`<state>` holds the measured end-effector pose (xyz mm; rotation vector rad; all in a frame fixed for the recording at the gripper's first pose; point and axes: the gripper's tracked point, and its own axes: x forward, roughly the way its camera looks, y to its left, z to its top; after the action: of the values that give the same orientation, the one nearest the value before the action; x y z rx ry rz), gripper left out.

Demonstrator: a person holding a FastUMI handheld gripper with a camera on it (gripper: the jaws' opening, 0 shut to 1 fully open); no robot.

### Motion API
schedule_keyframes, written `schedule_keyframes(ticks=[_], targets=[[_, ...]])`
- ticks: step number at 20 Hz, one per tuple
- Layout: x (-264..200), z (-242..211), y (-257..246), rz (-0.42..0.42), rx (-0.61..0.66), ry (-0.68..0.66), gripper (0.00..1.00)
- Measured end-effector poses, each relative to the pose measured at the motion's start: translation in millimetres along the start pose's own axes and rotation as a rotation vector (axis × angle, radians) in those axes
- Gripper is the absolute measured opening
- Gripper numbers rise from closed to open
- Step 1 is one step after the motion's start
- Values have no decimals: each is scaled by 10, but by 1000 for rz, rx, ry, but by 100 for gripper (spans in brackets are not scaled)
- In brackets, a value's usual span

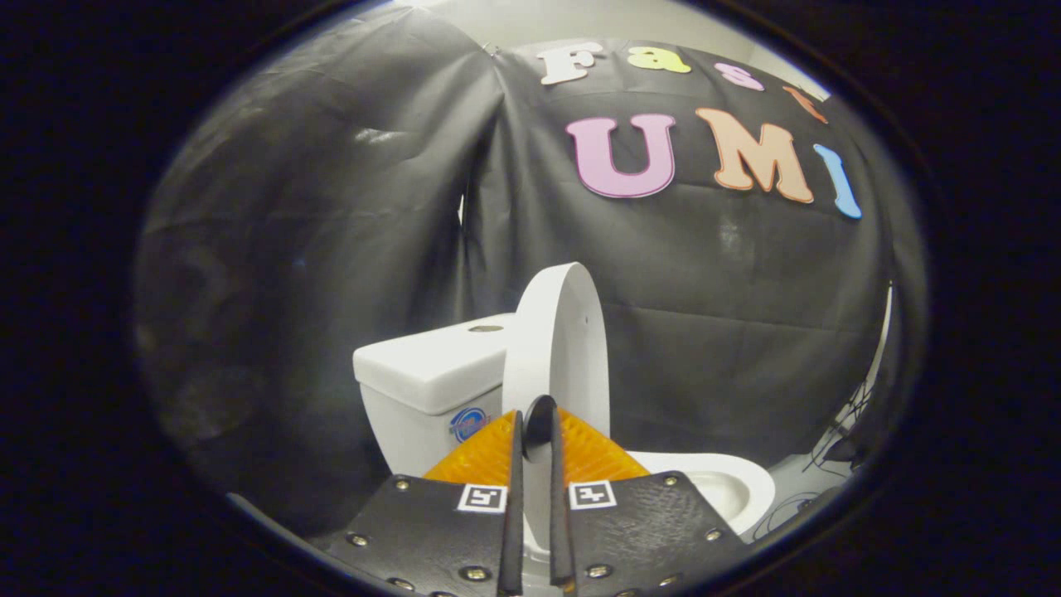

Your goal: Open the toilet lid.

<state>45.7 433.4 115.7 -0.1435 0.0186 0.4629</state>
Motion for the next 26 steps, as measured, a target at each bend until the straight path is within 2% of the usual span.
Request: schedule_keyframes(ticks=[5, 9, 10, 14, 15, 19, 22, 23, 26], targets=[[-21, 23, 7, 52, 39, 42, 17], [-119, 77, 19, 78, 46, 51, 24], [-131, 87, 11, 78, 51, 48, 28], [-239, 169, 33, 108, 81, 45, 57], [-262, 194, 22, 104, 73, 44, 61], [-349, 237, 13, 122, 74, 36, 65], [-403, 304, -21, 117, 64, 30, 78], [-417, 290, -39, 116, 66, 32, 78], [-482, 332, -76, 123, 72, 26, 91]])
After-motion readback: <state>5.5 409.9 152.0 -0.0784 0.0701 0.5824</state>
